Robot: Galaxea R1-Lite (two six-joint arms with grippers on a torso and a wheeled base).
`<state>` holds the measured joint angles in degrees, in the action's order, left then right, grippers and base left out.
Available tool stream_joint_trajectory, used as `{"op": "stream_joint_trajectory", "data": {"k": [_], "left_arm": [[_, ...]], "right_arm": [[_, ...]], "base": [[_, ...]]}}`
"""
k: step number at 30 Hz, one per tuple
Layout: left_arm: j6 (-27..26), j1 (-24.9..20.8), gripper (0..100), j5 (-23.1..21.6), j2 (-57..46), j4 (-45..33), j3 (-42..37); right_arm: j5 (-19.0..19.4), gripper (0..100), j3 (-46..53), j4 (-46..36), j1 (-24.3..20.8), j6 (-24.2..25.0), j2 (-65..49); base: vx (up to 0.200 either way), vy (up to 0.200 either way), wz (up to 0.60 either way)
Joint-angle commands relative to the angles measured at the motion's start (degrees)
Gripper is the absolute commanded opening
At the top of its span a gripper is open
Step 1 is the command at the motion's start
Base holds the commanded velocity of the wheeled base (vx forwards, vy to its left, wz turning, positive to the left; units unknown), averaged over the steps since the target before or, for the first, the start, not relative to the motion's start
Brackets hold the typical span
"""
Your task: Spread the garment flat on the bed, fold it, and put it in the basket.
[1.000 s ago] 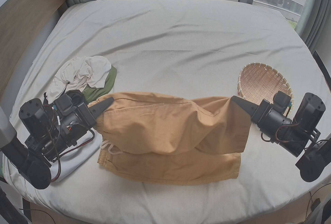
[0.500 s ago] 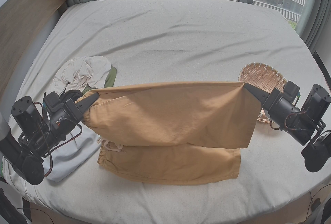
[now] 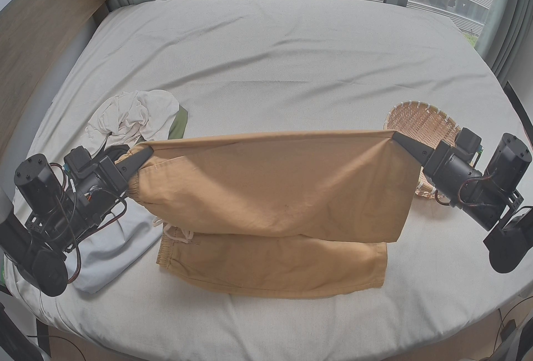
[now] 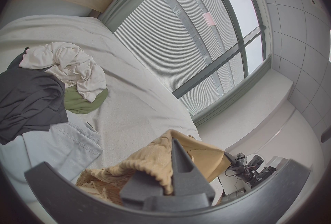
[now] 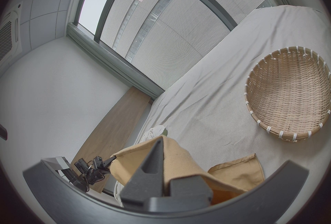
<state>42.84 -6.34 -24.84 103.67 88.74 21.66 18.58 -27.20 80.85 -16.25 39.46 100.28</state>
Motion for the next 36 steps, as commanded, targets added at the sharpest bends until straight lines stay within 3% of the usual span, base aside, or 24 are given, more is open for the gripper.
{"op": "stream_joint_trajectory", "data": {"k": [1,14,31,36], "left_arm": [[0.1,0.3,0,0.1,0.0,0.0,0.0],[-0.1,0.2,0,0.1,0.0,0.0,0.0],[0.7,0.2,0,2.2,5.2,-0.4,9.3],[0.7,0.0,0,3.7,8.1,-0.2,11.3]], "right_arm": [[0.0,0,0.0,0.0,0.3,0.0,0.2],[0.0,0,-0.6,0.0,0.1,0.0,0.2],[0.1,0,-13.6,-4.6,0.3,-0.6,7.3],[0.1,0,-17.1,-4.8,2.2,-0.6,10.0]], "base": [[0.0,0.0,0.0],[0.0,0.0,0.0],[0.0,0.0,0.0],[0.0,0.0,0.0]]}}
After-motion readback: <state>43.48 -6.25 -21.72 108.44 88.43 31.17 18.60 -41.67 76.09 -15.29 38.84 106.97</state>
